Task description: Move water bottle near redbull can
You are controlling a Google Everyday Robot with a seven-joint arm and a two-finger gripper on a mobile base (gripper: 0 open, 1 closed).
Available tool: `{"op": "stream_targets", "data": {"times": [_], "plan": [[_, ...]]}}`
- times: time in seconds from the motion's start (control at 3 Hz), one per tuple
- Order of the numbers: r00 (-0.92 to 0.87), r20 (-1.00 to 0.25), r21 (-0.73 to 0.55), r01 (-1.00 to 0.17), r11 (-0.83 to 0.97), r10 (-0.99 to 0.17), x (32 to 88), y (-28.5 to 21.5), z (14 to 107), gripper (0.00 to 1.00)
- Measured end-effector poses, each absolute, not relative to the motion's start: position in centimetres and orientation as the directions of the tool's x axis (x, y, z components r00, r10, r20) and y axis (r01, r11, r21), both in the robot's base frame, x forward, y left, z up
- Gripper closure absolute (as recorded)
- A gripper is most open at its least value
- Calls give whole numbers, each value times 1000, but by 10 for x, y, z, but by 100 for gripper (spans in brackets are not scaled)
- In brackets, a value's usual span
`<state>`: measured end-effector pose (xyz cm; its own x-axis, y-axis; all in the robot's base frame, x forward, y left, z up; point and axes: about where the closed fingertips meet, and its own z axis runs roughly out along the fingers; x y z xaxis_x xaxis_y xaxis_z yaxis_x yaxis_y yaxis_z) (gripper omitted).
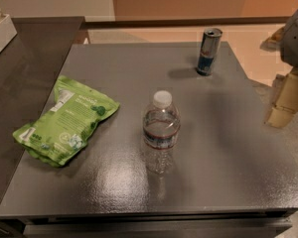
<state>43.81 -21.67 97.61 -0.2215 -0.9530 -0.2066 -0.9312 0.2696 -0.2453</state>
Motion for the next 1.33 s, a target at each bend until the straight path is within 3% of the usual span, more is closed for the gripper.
{"op": "stream_targets", "data": {"times": [0.67, 1.33], "plan": [[-189, -255, -219, -944, 247, -948, 434, -204, 977, 0], [-88, -412, -148, -976, 162, -907, 407, -142, 970, 0]]}}
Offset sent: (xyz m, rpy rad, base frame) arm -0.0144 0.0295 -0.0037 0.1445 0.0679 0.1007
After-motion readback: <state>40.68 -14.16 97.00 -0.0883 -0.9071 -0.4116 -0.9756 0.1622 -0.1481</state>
